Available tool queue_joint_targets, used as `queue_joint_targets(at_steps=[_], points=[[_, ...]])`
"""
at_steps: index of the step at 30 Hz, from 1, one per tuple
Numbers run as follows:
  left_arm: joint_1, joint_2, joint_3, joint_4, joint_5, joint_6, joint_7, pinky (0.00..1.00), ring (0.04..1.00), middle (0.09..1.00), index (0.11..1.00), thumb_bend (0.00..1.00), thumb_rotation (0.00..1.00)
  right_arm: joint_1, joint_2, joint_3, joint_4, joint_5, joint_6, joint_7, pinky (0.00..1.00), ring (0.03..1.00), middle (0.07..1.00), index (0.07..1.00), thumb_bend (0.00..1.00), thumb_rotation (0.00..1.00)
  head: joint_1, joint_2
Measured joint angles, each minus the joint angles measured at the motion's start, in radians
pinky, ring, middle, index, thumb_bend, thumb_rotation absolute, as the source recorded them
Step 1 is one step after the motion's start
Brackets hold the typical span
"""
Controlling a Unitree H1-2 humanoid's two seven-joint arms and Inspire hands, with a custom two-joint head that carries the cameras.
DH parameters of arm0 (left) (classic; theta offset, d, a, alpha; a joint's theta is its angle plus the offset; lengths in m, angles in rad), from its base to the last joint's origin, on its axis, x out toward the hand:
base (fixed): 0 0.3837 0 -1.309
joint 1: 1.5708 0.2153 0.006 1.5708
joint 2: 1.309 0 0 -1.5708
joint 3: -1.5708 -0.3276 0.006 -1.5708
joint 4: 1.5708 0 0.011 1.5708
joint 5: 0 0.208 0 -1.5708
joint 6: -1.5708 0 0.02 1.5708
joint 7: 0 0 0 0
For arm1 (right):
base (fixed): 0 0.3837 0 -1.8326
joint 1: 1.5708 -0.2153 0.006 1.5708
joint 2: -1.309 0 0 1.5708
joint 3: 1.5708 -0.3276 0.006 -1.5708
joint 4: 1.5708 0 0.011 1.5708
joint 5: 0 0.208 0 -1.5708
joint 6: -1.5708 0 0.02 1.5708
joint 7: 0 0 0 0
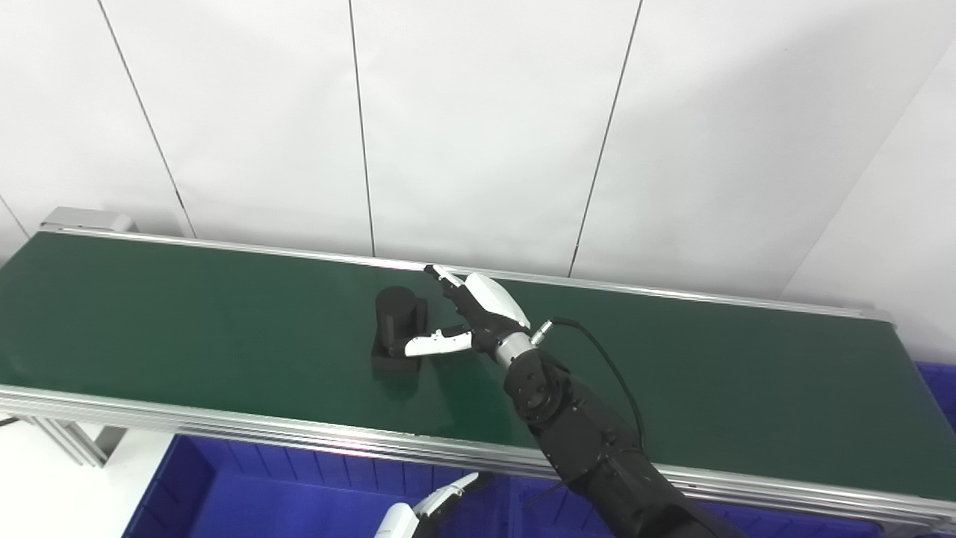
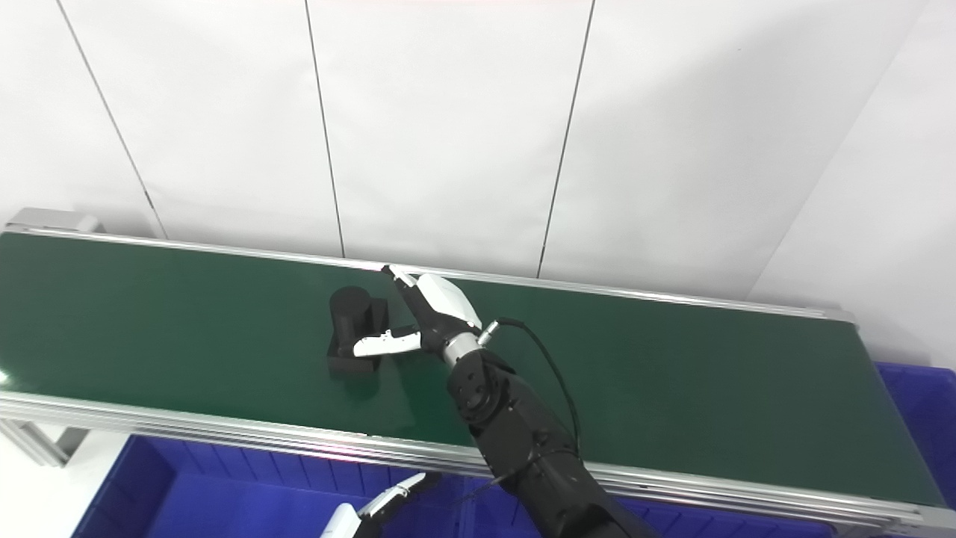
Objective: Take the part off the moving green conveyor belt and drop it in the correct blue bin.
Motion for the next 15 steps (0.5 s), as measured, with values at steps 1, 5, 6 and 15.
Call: queue_joint_targets(at_steps=[1, 5, 6, 15], points=[[0.0, -0.001, 0.0, -0.001, 0.0, 0.0, 0.0, 0.79, 0.841, 0.853, 0.862, 0.73, 1.0, -0.002, 0.002, 0.0, 0.003, 0.001, 0.0, 0.0, 0.8, 0.897, 0.964, 0.973, 0.99, 0.56, 0.005, 0.003], [0.0, 0.0, -0.001, -0.001, 0.0, 0.0, -0.001, 0.78, 0.832, 0.846, 0.854, 0.72, 1.0, -0.007, 0.011, 0.001, 0.013, 0.008, -0.001, -0.001, 0.8, 0.897, 0.958, 0.968, 0.99, 0.53, 0.011, 0.005], [0.0, 0.0, -0.001, -0.001, 0.0, 0.0, 0.0, 0.78, 0.828, 0.842, 0.851, 0.72, 1.0, -0.009, 0.014, 0.001, 0.021, 0.009, -0.002, -0.002, 0.81, 0.898, 0.955, 0.967, 0.99, 0.52, 0.012, 0.006], [0.0, -0.001, 0.006, -0.003, 0.0, 0.0, -0.007, 0.78, 0.83, 0.841, 0.85, 0.76, 1.0, -0.011, 0.032, 0.003, 0.08, 0.014, -0.05, -0.064, 0.75, 0.855, 0.916, 0.918, 0.94, 0.35, 0.015, 0.009]])
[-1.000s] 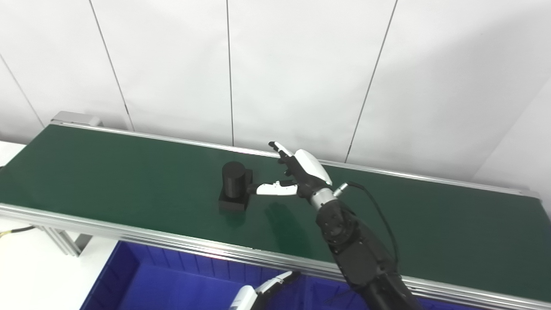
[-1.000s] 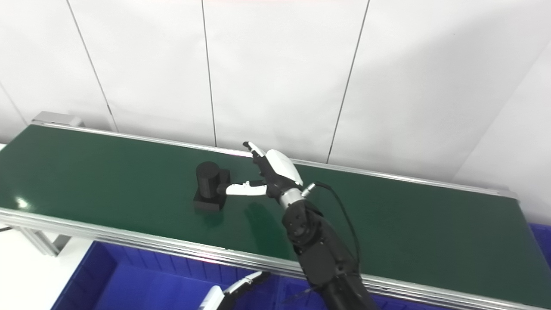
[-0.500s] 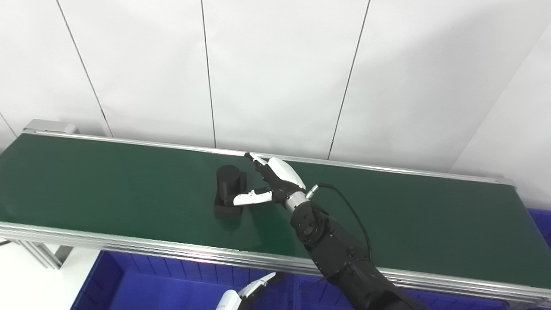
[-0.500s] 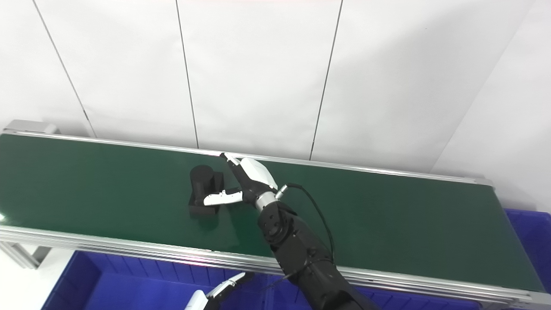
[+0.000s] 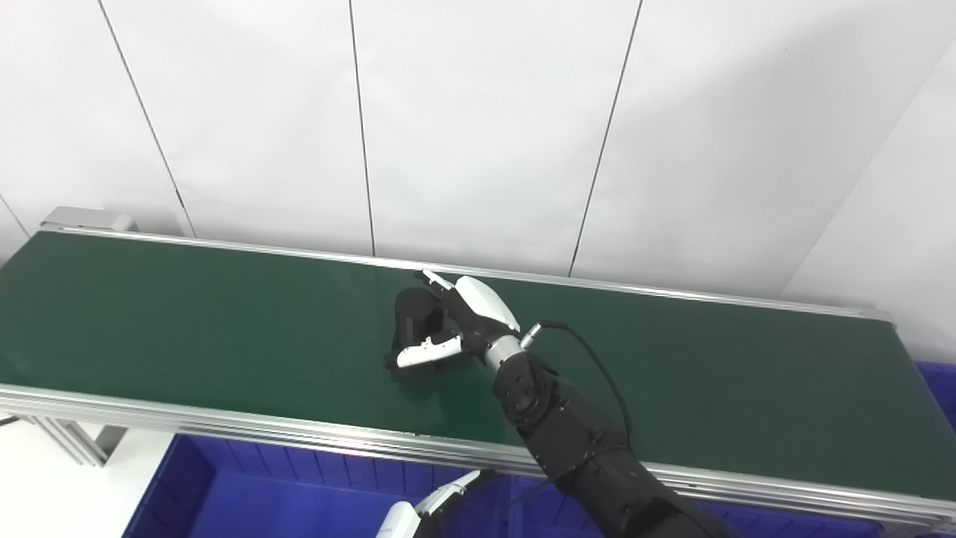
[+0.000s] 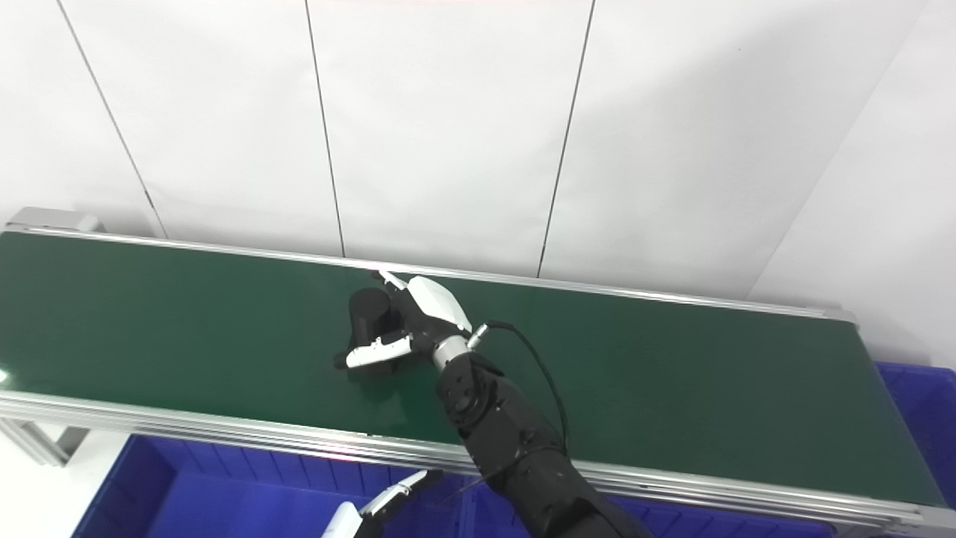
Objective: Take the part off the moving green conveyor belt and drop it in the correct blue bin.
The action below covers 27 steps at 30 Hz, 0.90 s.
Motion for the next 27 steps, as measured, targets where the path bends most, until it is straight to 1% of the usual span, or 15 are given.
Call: queue_joint_targets(at_steps=[1, 3, 4, 5, 6, 7, 8, 9, 10, 11, 12, 14, 16, 23, 27], points=[[0.0, 0.0, 0.001, 0.0, 0.0, 0.0, 0.001, 0.78, 0.828, 0.84, 0.849, 0.75, 1.0, -0.001, 0.003, -0.002, 0.01, 0.003, -0.011, -0.01, 0.75, 0.852, 0.914, 0.909, 0.93, 0.32, 0.0, 0.0], [0.0, -0.001, 0.001, 0.0, 0.0, 0.0, 0.002, 0.78, 0.83, 0.843, 0.851, 0.75, 1.0, -0.001, 0.008, -0.007, 0.026, 0.012, -0.024, -0.027, 0.69, 0.805, 0.881, 0.86, 0.83, 0.13, 0.0, 0.006], [0.0, -0.001, 0.001, 0.0, 0.0, 0.0, 0.002, 0.78, 0.83, 0.843, 0.851, 0.74, 1.0, -0.001, 0.011, -0.011, 0.032, 0.018, -0.03, -0.04, 0.69, 0.798, 0.878, 0.854, 0.82, 0.11, 0.0, 0.006], [0.0, -0.001, 0.003, -0.001, 0.0, 0.0, 0.001, 0.79, 0.831, 0.844, 0.852, 0.74, 1.0, -0.001, 0.014, -0.015, 0.041, 0.02, -0.034, -0.055, 0.64, 0.727, 0.847, 0.822, 0.77, 0.04, -0.002, 0.008], [0.0, -0.002, 0.004, -0.001, 0.0, 0.0, 0.001, 0.79, 0.832, 0.844, 0.852, 0.74, 1.0, -0.001, 0.017, -0.018, 0.051, 0.022, -0.041, -0.072, 0.62, 0.703, 0.836, 0.812, 0.75, 0.02, -0.002, 0.008], [0.0, -0.002, 0.006, -0.002, 0.0, 0.0, 0.001, 0.78, 0.829, 0.843, 0.851, 0.74, 1.0, 0.0, 0.02, -0.02, 0.061, 0.026, -0.051, -0.09, 0.57, 0.586, 0.779, 0.775, 0.63, 0.01, -0.002, 0.008], [0.0, -0.002, 0.006, -0.002, 0.0, 0.0, 0.001, 0.78, 0.828, 0.842, 0.85, 0.74, 1.0, 0.002, 0.022, -0.023, 0.068, 0.028, -0.058, -0.106, 0.55, 0.527, 0.75, 0.756, 0.58, 0.01, -0.002, 0.009], [0.0, -0.002, 0.006, -0.002, 0.0, 0.0, 0.001, 0.79, 0.832, 0.845, 0.854, 0.73, 1.0, 0.003, 0.025, -0.025, 0.075, 0.029, -0.063, -0.124, 0.5, 0.463, 0.615, 0.609, 0.54, 0.0, -0.002, 0.011], [0.0, -0.002, 0.006, -0.002, 0.0, 0.0, 0.001, 0.79, 0.834, 0.847, 0.856, 0.73, 1.0, 0.003, 0.031, -0.029, 0.09, 0.029, -0.066, -0.156, 0.49, 0.437, 0.56, 0.549, 0.52, 0.0, -0.002, 0.011], [0.0, -0.002, 0.006, -0.002, 0.0, 0.0, 0.001, 0.79, 0.83, 0.842, 0.851, 0.73, 1.0, 0.003, 0.034, -0.032, 0.096, 0.03, -0.067, -0.169, 0.41, 0.412, 0.53, 0.519, 0.51, 0.0, -0.003, 0.017], [0.0, -0.003, 0.006, -0.003, 0.0, 0.0, 0.002, 0.79, 0.83, 0.842, 0.851, 0.73, 1.0, 0.003, 0.037, -0.034, 0.1, 0.03, -0.067, -0.191, 0.41, 0.412, 0.53, 0.519, 0.51, 0.0, -0.003, 0.017], [0.0, -0.004, 0.009, -0.004, 0.0, 0.0, 0.004, 0.8, 0.838, 0.848, 0.858, 0.74, 1.0, 0.005, 0.041, -0.034, 0.101, 0.029, -0.066, -0.22, 0.26, 0.367, 0.466, 0.528, 0.51, 0.0, -0.006, 0.02], [0.0, -0.004, 0.013, -0.006, 0.0, 0.0, 0.004, 0.8, 0.834, 0.846, 0.857, 0.75, 1.0, 0.006, 0.044, -0.038, 0.1, 0.029, -0.064, -0.25, 0.21, 0.397, 0.494, 0.495, 0.51, 0.0, -0.009, 0.023], [0.001, -0.003, 0.027, -0.008, 0.0, 0.0, -0.004, 0.8, 0.839, 0.853, 0.863, 0.77, 1.0, 0.023, 0.045, -0.052, 0.095, 0.031, -0.062, -0.307, 0.21, 0.388, 0.491, 0.497, 0.51, 0.0, -0.018, 0.034], [0.003, -0.001, 0.032, -0.012, -0.001, 0.0, -0.006, 0.8, 0.839, 0.853, 0.863, 0.76, 1.0, 0.042, 0.045, -0.07, 0.079, 0.039, -0.063, -0.332, 0.16, 0.416, 0.497, 0.486, 0.51, 0.0, -0.026, 0.046]])
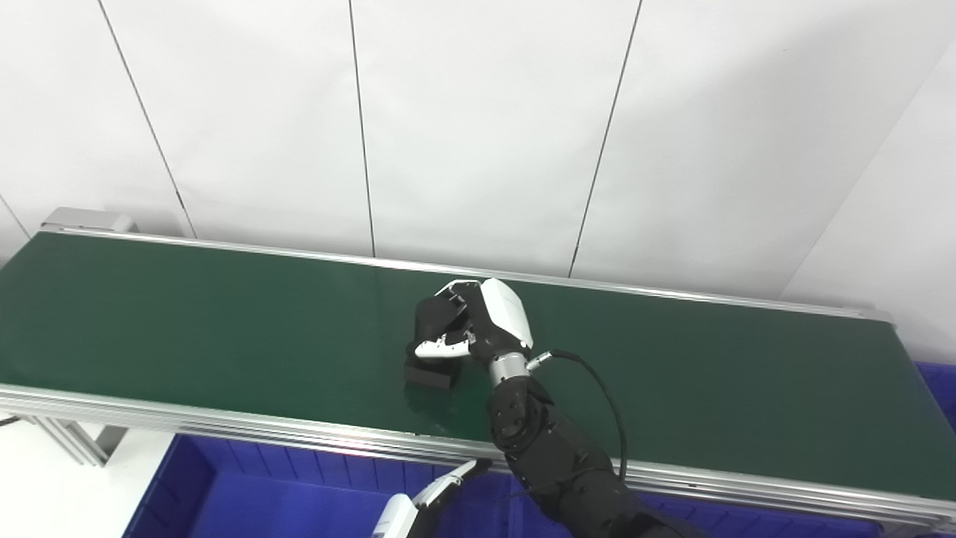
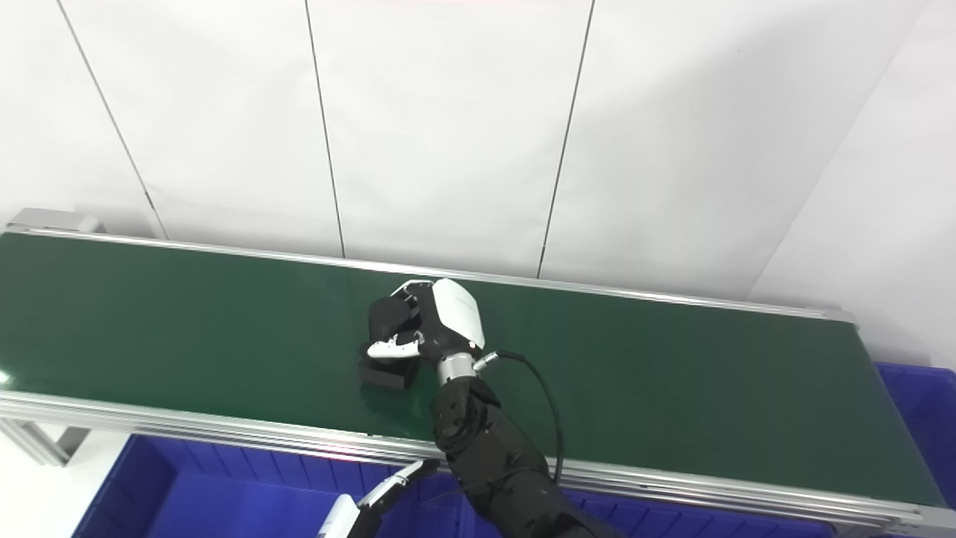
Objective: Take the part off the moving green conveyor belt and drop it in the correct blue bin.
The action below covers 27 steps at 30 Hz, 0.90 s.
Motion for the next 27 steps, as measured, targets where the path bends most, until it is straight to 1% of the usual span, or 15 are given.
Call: queue_joint_targets(at_steps=[4, 5, 6, 7, 9, 11, 13, 14, 15, 17, 20, 21, 23, 26, 27], points=[[0.0, 0.003, -0.001, -0.001, 0.002, 0.0, 0.006, 0.78, 0.829, 0.845, 0.854, 0.74, 1.0, 0.067, -0.008, -0.026, -0.106, 0.019, 0.001, -0.001, 0.17, 0.406, 0.501, 0.487, 0.51, 0.0, -0.006, 0.011], [0.001, 0.004, -0.001, -0.001, 0.002, 0.0, 0.006, 0.78, 0.83, 0.848, 0.855, 0.73, 1.0, 0.094, -0.011, -0.029, -0.147, 0.02, 0.003, 0.003, 0.21, 0.379, 0.481, 0.512, 0.51, 0.0, -0.006, 0.012], [0.002, 0.006, -0.001, -0.002, 0.002, 0.0, 0.006, 0.78, 0.831, 0.849, 0.855, 0.73, 1.0, 0.125, -0.018, -0.029, -0.215, 0.019, 0.007, 0.007, 0.23, 0.365, 0.471, 0.525, 0.51, 0.0, -0.009, 0.02], [0.003, 0.008, -0.001, -0.006, 0.002, 0.0, 0.007, 0.78, 0.825, 0.844, 0.85, 0.73, 1.0, 0.152, -0.024, -0.029, -0.269, 0.016, 0.014, 0.011, 0.3, 0.384, 0.496, 0.517, 0.51, 0.0, -0.009, 0.021], [0.007, 0.016, -0.001, -0.027, 0.001, 0.0, 0.008, 0.77, 0.813, 0.839, 0.846, 0.73, 0.97, 0.205, -0.041, -0.031, -0.393, 0.015, 0.036, 0.033, 0.3, 0.376, 0.495, 0.525, 0.51, 0.0, -0.018, 0.054], [0.015, 0.025, 0.002, -0.049, 0.001, 0.0, 0.008, 0.76, 0.808, 0.836, 0.846, 0.73, 0.95, 0.269, -0.058, -0.042, -0.554, 0.017, 0.075, 0.068, 0.28, 0.365, 0.476, 0.533, 0.51, 0.0, -0.018, 0.054], [0.026, 0.035, 0.011, -0.07, 0.0, -0.001, 0.004, 0.75, 0.799, 0.829, 0.841, 0.77, 0.94, 0.321, -0.069, -0.055, -0.689, 0.021, 0.113, 0.1, 0.34, 0.396, 0.5, 0.517, 0.51, 0.0, -0.023, 0.083], [0.031, 0.035, 0.023, -0.073, -0.003, -0.001, 0.0, 0.75, 0.795, 0.825, 0.838, 0.79, 0.94, 0.35, -0.076, -0.062, -0.761, 0.023, 0.121, 0.117, 0.36, 0.408, 0.509, 0.511, 0.51, 0.0, -0.023, 0.083], [0.037, 0.035, 0.034, -0.075, -0.018, -0.001, 0.0, 0.75, 0.796, 0.825, 0.838, 0.79, 0.93, 0.376, -0.085, -0.066, -0.821, 0.025, 0.123, 0.129, 0.37, 0.41, 0.504, 0.513, 0.51, 0.0, -0.023, 0.083], [0.041, 0.039, 0.046, -0.085, -0.021, -0.001, -0.003, 0.75, 0.795, 0.823, 0.836, 0.78, 0.93, 0.424, -0.106, -0.075, -0.932, 0.028, 0.128, 0.162, 0.38, 0.413, 0.509, 0.511, 0.51, 0.0, -0.02, 0.11], [0.045, 0.045, 0.066, -0.112, -0.024, -0.001, -0.034, 0.75, 0.794, 0.821, 0.831, 0.8, 0.91, 0.491, -0.131, -0.1, -1.072, 0.035, 0.149, 0.204, 0.35, 0.408, 0.536, 0.492, 0.51, 0.0, -0.015, 0.13], [0.05, 0.045, 0.077, -0.123, -0.033, -0.001, -0.047, 0.74, 0.791, 0.819, 0.829, 0.8, 0.91, 0.508, -0.137, -0.107, -1.105, 0.038, 0.157, 0.214, 0.34, 0.406, 0.54, 0.488, 0.51, 0.0, -0.009, 0.147], [0.067, 0.045, 0.109, -0.154, -0.049, -0.001, -0.087, 0.75, 0.797, 0.825, 0.831, 0.82, 0.9, 0.554, -0.146, -0.132, -1.19, 0.054, 0.176, 0.241, 0.32, 0.444, 0.528, 0.466, 0.51, 0.0, -0.009, 0.147], [0.094, 0.045, 0.149, -0.186, -0.062, -0.001, -0.133, 0.73, 0.783, 0.814, 0.816, 0.79, 0.88, 0.628, -0.167, -0.155, -1.301, 0.069, 0.184, 0.27, 0.35, 0.416, 0.548, 0.468, 0.51, 0.0, 0.003, 0.182], [0.102, 0.045, 0.16, -0.195, -0.063, -0.001, -0.142, 0.72, 0.778, 0.81, 0.811, 0.78, 0.87, 0.65, -0.177, -0.16, -1.331, 0.07, 0.186, 0.283, 0.36, 0.415, 0.549, 0.468, 0.51, 0.0, 0.014, 0.205]])
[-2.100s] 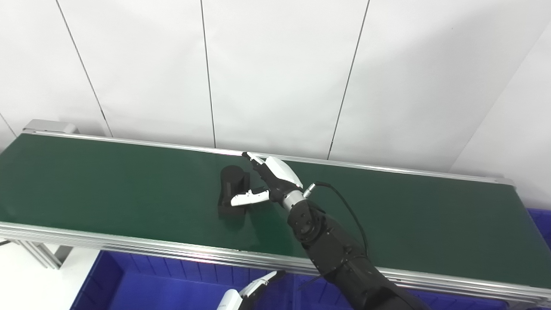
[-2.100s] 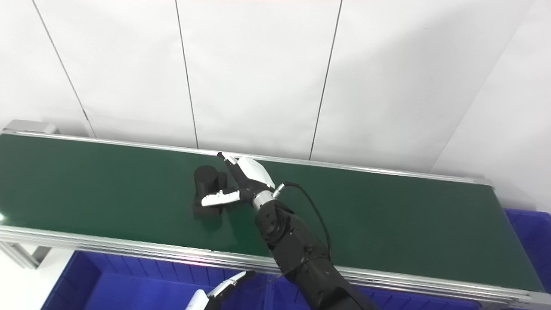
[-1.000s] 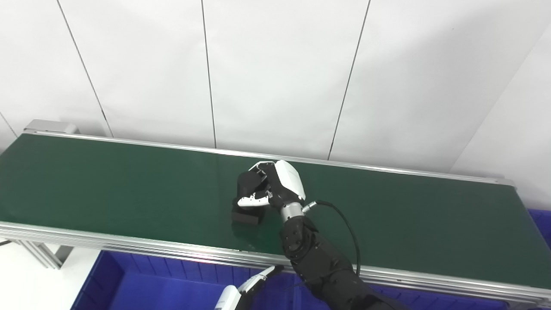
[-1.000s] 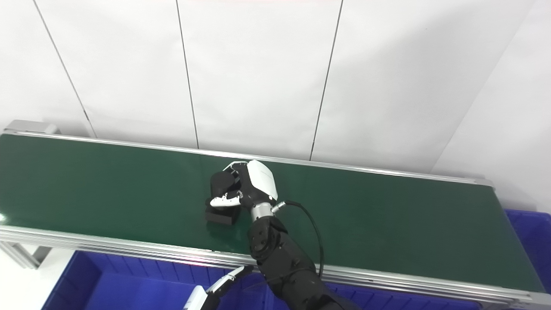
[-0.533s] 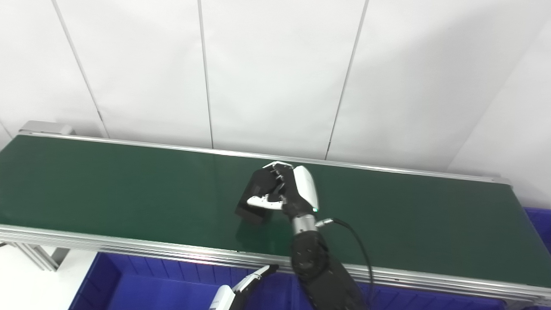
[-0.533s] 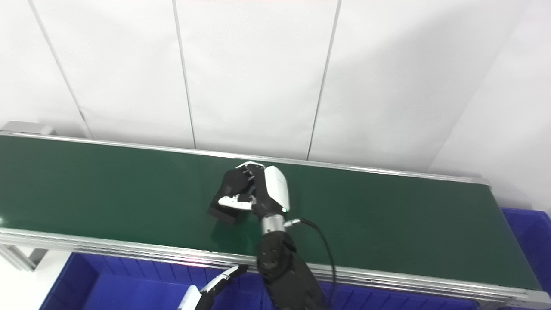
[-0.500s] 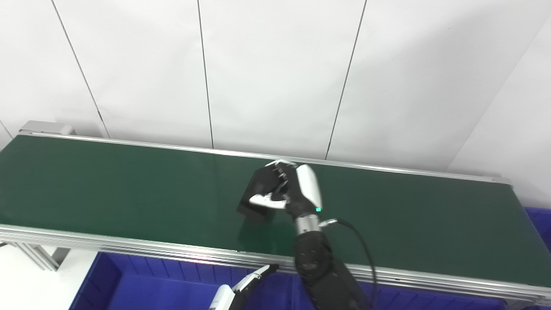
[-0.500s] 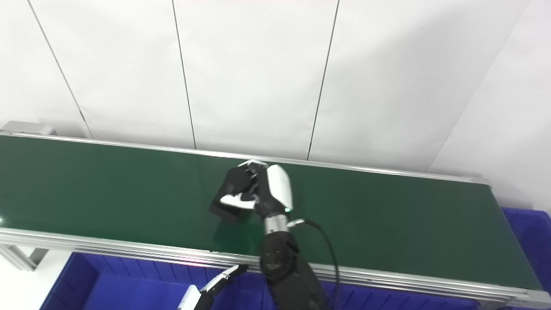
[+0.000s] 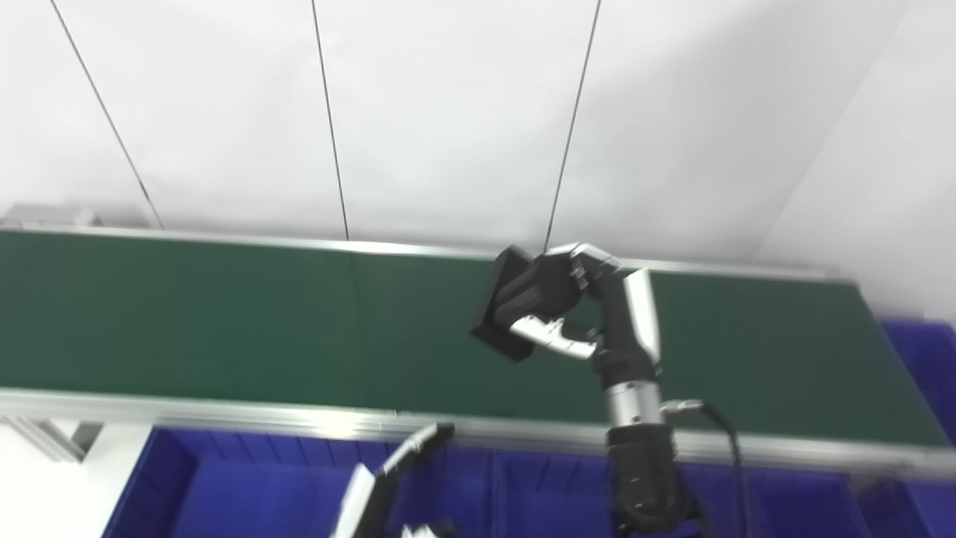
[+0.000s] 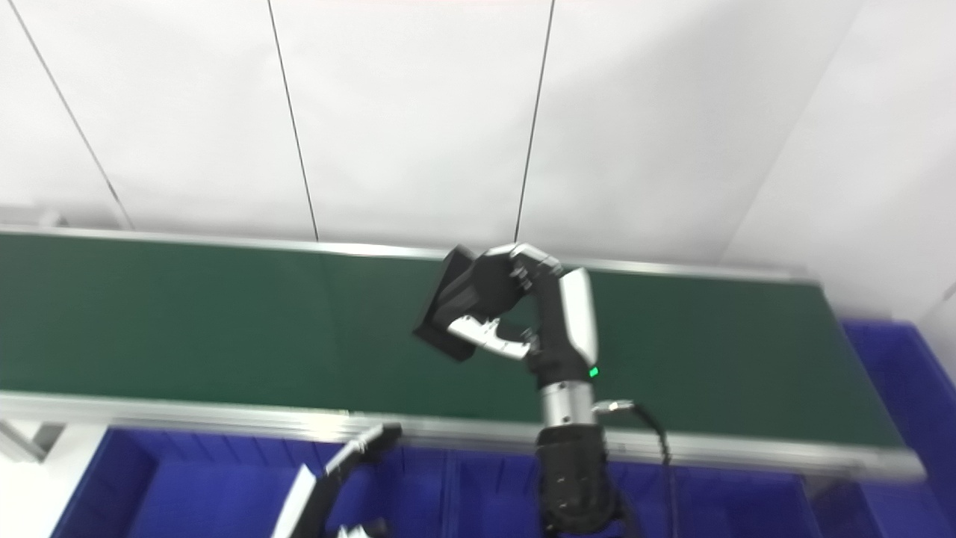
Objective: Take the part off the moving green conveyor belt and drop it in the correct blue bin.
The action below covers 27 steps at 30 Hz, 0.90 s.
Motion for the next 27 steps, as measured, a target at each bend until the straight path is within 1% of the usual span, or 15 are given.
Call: queue_joint_targets(at_steps=[1, 3, 4, 5, 7, 8, 11, 13, 14, 16, 18, 20, 24, 26, 27], points=[[0.007, 0.0, 0.011, -0.009, 0.0, 0.0, -0.008, 0.71, 0.777, 0.81, 0.811, 0.77, 0.89, 0.025, -0.01, -0.008, -0.033, 0.003, 0.002, 0.012, 0.34, 0.432, 0.538, 0.464, 0.51, 0.0, 0.008, 0.023], [0.01, -0.003, 0.024, -0.015, 0.0, 0.0, -0.016, 0.71, 0.778, 0.811, 0.812, 0.77, 0.89, 0.06, -0.024, -0.026, -0.074, 0.008, 0.008, 0.028, 0.33, 0.445, 0.529, 0.462, 0.51, 0.0, 0.008, 0.023], [0.01, -0.004, 0.032, -0.018, 0.0, 0.0, -0.027, 0.72, 0.78, 0.813, 0.814, 0.76, 0.88, 0.077, -0.028, -0.035, -0.092, 0.01, 0.009, 0.035, 0.34, 0.427, 0.539, 0.476, 0.51, 0.0, 0.015, 0.031], [0.01, -0.004, 0.039, -0.023, 0.0, 0.0, -0.036, 0.73, 0.784, 0.815, 0.816, 0.77, 0.88, 0.093, -0.032, -0.041, -0.103, 0.016, 0.009, 0.04, 0.35, 0.427, 0.54, 0.48, 0.51, 0.0, 0.015, 0.031], [0.015, -0.004, 0.06, -0.051, -0.001, 0.0, -0.061, 0.74, 0.791, 0.818, 0.819, 0.78, 0.87, 0.132, -0.039, -0.046, -0.123, 0.03, 0.009, 0.056, 0.37, 0.429, 0.534, 0.482, 0.51, 0.0, 0.022, 0.061], [0.02, -0.007, 0.075, -0.064, -0.004, 0.0, -0.08, 0.74, 0.794, 0.82, 0.822, 0.79, 0.86, 0.156, -0.043, -0.046, -0.13, 0.031, 0.009, 0.067, 0.37, 0.427, 0.531, 0.48, 0.51, 0.0, 0.023, 0.063], [0.038, -0.015, 0.113, -0.088, -0.019, 0.0, -0.121, 0.73, 0.784, 0.813, 0.817, 0.77, 0.86, 0.228, -0.055, -0.044, -0.138, 0.028, 0.009, 0.088, 0.38, 0.423, 0.531, 0.475, 0.51, 0.0, 0.025, 0.1], [0.048, -0.02, 0.129, -0.088, -0.018, 0.0, -0.129, 0.72, 0.777, 0.806, 0.812, 0.76, 0.85, 0.27, -0.067, -0.044, -0.136, 0.021, 0.009, 0.094, 0.38, 0.427, 0.532, 0.47, 0.51, 0.0, 0.025, 0.1], [0.051, -0.021, 0.135, -0.089, -0.015, 0.0, -0.133, 0.71, 0.774, 0.803, 0.809, 0.76, 0.85, 0.286, -0.074, -0.044, -0.134, 0.009, 0.009, 0.094, 0.39, 0.429, 0.533, 0.468, 0.51, 0.0, 0.026, 0.111], [0.056, -0.028, 0.151, -0.096, -0.015, 0.0, -0.152, 0.71, 0.776, 0.806, 0.809, 0.76, 0.85, 0.314, -0.09, -0.044, -0.125, 0.0, 0.009, 0.098, 0.33, 0.448, 0.525, 0.461, 0.51, 0.0, 0.025, 0.118], [0.06, -0.036, 0.175, -0.116, -0.015, 0.0, -0.173, 0.7, 0.776, 0.807, 0.809, 0.77, 0.85, 0.342, -0.111, -0.043, -0.113, -0.012, 0.009, 0.114, 0.37, 0.421, 0.533, 0.47, 0.51, 0.0, 0.022, 0.127], [0.061, -0.046, 0.192, -0.117, -0.016, 0.0, -0.194, 0.71, 0.776, 0.807, 0.809, 0.77, 0.85, 0.362, -0.124, -0.042, -0.099, -0.03, 0.009, 0.116, 0.37, 0.408, 0.531, 0.473, 0.51, 0.0, 0.022, 0.128], [0.069, -0.054, 0.212, -0.117, -0.017, 0.0, -0.228, 0.7, 0.77, 0.803, 0.807, 0.76, 0.85, 0.386, -0.14, -0.04, -0.046, -0.074, 0.009, 0.115, 0.32, 0.381, 0.514, 0.507, 0.51, 0.0, 0.015, 0.126], [0.073, -0.056, 0.222, -0.117, -0.017, 0.0, -0.231, 0.7, 0.768, 0.799, 0.801, 0.76, 0.84, 0.391, -0.145, -0.04, -0.021, -0.093, 0.009, 0.114, 0.24, 0.343, 0.465, 0.531, 0.5, 0.0, 0.014, 0.124], [0.074, -0.057, 0.225, -0.117, -0.017, 0.0, -0.232, 0.7, 0.769, 0.799, 0.803, 0.75, 0.84, 0.391, -0.146, -0.04, -0.005, -0.105, 0.009, 0.113, 0.21, 0.368, 0.486, 0.505, 0.51, 0.0, 0.014, 0.124]])
